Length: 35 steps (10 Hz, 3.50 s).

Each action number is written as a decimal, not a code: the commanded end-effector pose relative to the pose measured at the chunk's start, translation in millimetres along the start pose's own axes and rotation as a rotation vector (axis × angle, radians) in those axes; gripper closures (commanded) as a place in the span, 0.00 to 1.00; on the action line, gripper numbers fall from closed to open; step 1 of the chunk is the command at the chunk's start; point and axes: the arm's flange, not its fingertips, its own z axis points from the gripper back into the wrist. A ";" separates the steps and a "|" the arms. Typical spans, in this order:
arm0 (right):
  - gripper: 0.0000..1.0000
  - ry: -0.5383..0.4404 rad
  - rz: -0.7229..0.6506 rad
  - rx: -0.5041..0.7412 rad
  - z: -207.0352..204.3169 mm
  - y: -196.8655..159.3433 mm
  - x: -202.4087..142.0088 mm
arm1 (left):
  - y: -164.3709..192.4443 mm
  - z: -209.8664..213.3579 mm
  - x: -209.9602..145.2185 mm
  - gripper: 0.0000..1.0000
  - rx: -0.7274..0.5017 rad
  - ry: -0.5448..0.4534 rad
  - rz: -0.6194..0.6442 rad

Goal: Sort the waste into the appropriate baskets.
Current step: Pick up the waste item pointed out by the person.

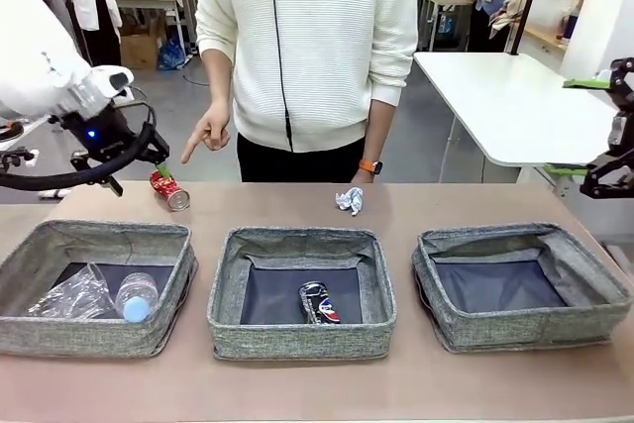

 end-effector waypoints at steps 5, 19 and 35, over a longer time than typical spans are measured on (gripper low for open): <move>0.00 0.008 0.014 0.020 -1.5 -0.3 -2.4 | 0.2 -75.0 76.0 0.00 0.054 -0.058 0.062; 0.00 0.008 0.014 0.020 -1.5 -0.3 -2.4 | -4.1 -136.1 107.3 0.60 0.163 -0.136 0.157; 0.00 0.008 0.014 0.020 -1.5 -0.3 -2.4 | 24.7 33.1 43.8 1.00 0.136 -0.121 0.157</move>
